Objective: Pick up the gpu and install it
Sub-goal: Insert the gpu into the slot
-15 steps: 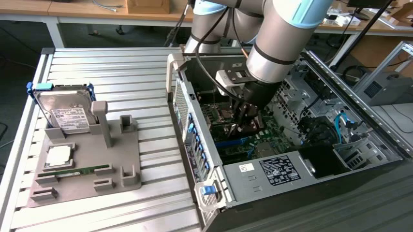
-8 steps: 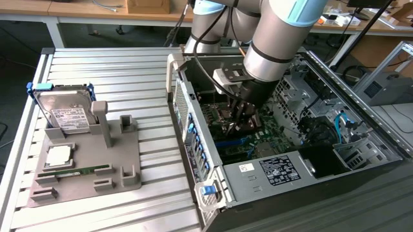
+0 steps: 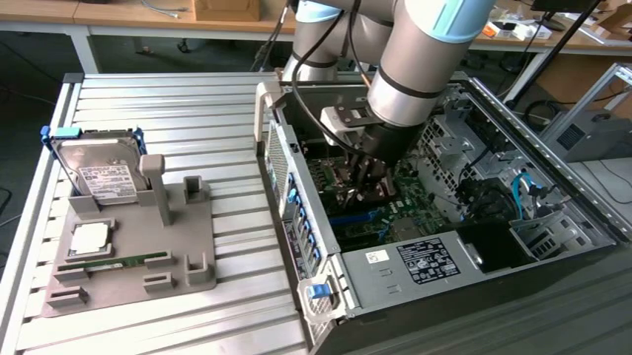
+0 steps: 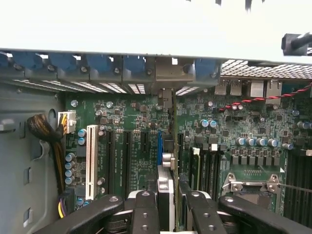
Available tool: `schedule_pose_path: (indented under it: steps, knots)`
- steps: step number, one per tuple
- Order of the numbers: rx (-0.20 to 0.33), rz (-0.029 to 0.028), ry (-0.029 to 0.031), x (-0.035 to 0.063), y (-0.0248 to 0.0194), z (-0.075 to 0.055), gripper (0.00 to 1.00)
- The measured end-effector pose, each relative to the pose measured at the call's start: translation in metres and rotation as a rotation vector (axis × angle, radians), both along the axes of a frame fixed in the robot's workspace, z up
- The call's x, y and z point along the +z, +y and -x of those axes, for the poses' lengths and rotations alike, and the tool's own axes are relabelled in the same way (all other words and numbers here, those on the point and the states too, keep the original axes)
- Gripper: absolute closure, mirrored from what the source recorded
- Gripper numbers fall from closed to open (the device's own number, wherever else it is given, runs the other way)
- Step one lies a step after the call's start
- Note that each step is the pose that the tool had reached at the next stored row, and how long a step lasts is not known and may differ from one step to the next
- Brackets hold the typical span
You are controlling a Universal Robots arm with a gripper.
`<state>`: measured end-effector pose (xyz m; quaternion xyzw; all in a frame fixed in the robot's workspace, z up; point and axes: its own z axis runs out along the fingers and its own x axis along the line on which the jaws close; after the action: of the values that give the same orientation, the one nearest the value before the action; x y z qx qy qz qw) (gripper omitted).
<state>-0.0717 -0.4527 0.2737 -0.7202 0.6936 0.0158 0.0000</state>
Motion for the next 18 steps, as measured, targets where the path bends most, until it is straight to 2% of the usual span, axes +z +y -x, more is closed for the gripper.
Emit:
schedule_pose_path:
  steps: [18]
  knots:
    - [0.000, 0.0012, -0.0001, -0.0013, 0.0000, 0.0060, 0.73]
